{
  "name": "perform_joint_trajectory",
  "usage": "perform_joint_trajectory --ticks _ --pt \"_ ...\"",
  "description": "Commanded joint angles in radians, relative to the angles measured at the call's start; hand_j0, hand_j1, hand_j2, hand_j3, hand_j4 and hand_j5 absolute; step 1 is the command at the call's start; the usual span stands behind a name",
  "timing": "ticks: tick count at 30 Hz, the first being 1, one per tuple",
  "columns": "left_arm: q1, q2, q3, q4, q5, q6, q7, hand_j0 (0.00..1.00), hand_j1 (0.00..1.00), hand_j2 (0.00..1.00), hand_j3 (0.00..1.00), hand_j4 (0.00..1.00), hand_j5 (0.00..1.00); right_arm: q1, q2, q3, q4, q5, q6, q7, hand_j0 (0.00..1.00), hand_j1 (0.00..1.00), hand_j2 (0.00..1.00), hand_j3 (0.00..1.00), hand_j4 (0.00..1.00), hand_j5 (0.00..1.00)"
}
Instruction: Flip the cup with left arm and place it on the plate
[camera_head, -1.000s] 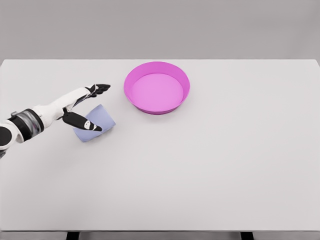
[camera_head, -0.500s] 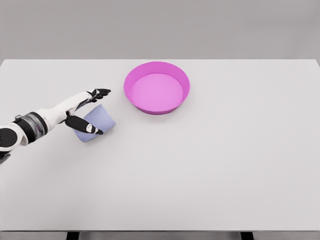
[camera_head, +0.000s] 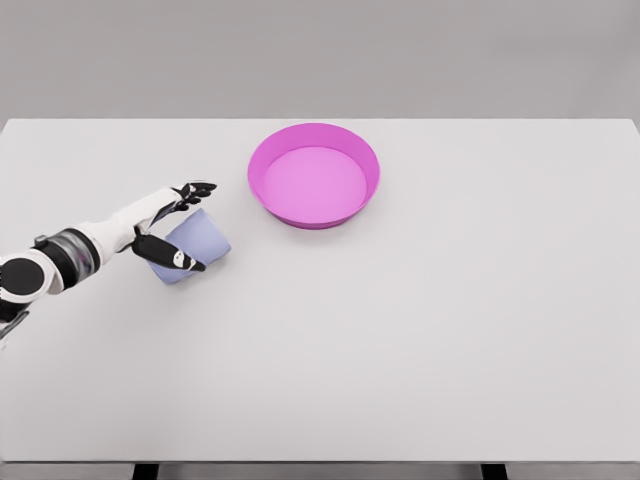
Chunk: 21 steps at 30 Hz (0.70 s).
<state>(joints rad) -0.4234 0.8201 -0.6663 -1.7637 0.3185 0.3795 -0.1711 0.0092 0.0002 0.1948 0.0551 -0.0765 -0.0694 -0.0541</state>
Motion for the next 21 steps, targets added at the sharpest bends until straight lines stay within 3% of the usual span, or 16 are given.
perform_joint_trajectory --ticks 1,7,14,18,21 --pt "0.003 -0.003 0.001 0.0 -0.003 0.006 0.007 1.0 1.0 1.0 1.0 1.0 1.0 0.0 0.0 0.0 0.0 0.0 0.0 0.0 1.0 1.0 1.0 1.0 1.0 1.0" --pt "0.012 -0.009 -0.001 0.0 -0.01 0.009 0.012 1.0 1.0 1.0 1.0 1.0 1.0 0.0 0.0 0.0 0.0 0.0 0.0 -0.001 1.0 1.0 1.0 1.0 1.0 1.0" --pt "0.023 -0.03 -0.003 0.0 -0.019 0.009 0.044 0.85 0.85 0.85 0.85 0.85 0.85 0.0 0.0 0.0 0.0 0.0 0.0 0.0 1.0 1.0 1.0 1.0 1.0 1.0" --pt "0.025 -0.03 -0.001 0.0 -0.018 0.007 0.044 0.66 0.66 0.66 0.66 0.66 0.66 0.0 0.0 0.0 0.0 0.0 0.0 0.0 1.0 1.0 1.0 1.0 1.0 1.0" --pt "0.026 -0.03 -0.003 0.0 -0.019 0.007 0.045 0.66 0.66 0.66 0.66 0.66 0.66 0.0 0.0 0.0 0.0 0.0 0.0 0.0 1.0 1.0 1.0 1.0 1.0 1.0"
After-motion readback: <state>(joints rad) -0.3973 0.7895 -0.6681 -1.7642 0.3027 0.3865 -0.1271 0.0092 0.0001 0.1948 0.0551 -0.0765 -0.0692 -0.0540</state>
